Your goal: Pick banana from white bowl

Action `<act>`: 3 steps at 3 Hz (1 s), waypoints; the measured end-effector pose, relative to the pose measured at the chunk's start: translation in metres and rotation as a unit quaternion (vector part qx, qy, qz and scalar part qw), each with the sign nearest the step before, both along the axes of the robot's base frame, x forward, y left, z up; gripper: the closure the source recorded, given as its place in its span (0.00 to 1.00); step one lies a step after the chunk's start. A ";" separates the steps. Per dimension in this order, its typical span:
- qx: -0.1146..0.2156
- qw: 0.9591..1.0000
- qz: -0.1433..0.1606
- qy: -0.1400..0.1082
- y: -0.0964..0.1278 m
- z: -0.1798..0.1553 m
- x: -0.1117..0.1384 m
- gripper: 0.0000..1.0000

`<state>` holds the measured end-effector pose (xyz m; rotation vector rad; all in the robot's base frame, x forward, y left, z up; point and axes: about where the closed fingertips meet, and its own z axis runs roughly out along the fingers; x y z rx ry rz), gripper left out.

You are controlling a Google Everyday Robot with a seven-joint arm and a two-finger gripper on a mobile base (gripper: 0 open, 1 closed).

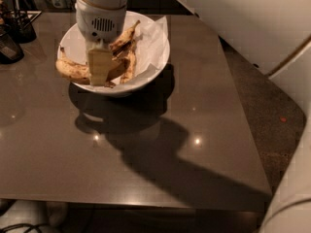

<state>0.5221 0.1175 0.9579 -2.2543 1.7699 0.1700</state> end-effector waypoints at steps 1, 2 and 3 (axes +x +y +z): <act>0.017 0.999 -0.020 0.028 0.029 -0.012 -0.005 1.00; 0.018 0.998 -0.044 0.037 0.052 -0.013 -0.021 1.00; 0.019 0.998 -0.053 0.039 0.052 -0.012 -0.021 1.00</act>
Offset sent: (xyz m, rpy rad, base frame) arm -0.0446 0.0748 -0.0129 0.0231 0.1052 -0.1583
